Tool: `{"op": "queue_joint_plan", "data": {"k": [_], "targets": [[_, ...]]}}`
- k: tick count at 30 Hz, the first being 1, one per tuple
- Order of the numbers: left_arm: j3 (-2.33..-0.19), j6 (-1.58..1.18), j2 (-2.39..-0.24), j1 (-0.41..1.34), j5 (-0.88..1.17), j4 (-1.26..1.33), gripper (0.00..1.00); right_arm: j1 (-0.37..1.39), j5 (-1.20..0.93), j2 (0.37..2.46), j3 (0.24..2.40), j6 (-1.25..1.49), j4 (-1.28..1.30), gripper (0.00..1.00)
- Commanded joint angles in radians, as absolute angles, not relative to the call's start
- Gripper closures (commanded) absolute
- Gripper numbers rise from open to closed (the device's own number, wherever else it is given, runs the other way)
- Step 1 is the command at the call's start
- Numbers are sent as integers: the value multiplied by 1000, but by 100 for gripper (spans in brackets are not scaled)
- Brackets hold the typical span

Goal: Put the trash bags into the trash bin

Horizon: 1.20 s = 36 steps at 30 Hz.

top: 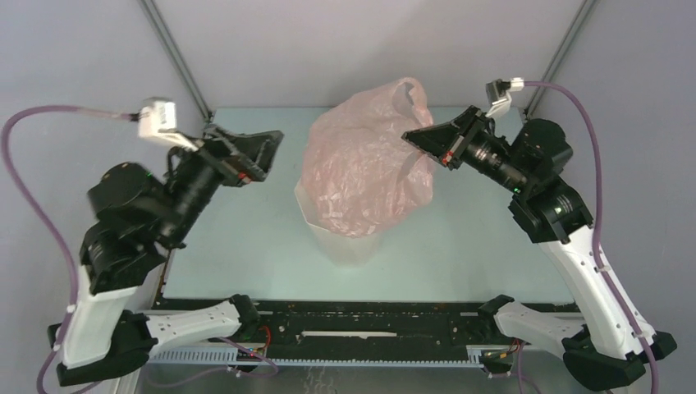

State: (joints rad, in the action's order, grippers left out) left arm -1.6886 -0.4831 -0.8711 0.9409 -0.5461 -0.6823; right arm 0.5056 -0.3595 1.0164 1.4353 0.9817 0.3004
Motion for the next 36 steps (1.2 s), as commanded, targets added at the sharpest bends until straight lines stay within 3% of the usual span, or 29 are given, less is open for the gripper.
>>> {"op": "queue_joint_plan", "data": {"k": [1, 9, 16, 22, 26, 36], "targets": [[-1761, -455, -1007, 936, -399, -760, 0, 511, -403, 1029, 1459, 897, 396, 100], [-1713, -511, -1226, 893, -176, -871, 4, 516, -424, 1035, 1480, 875, 398, 100], [-1694, -484, -1457, 856, -160, -1055, 23, 586, -390, 1048, 1504, 855, 405, 100], [-1496, -535, -1318, 855, -146, -879, 23, 669, -346, 1086, 1492, 784, 432, 100], [-1405, -535, -1162, 854, -154, -778, 18, 683, -365, 1124, 1491, 714, 478, 100], [-1346, -509, -821, 801, -247, -722, 4, 650, -679, 1149, 1492, 540, 460, 100]]}}
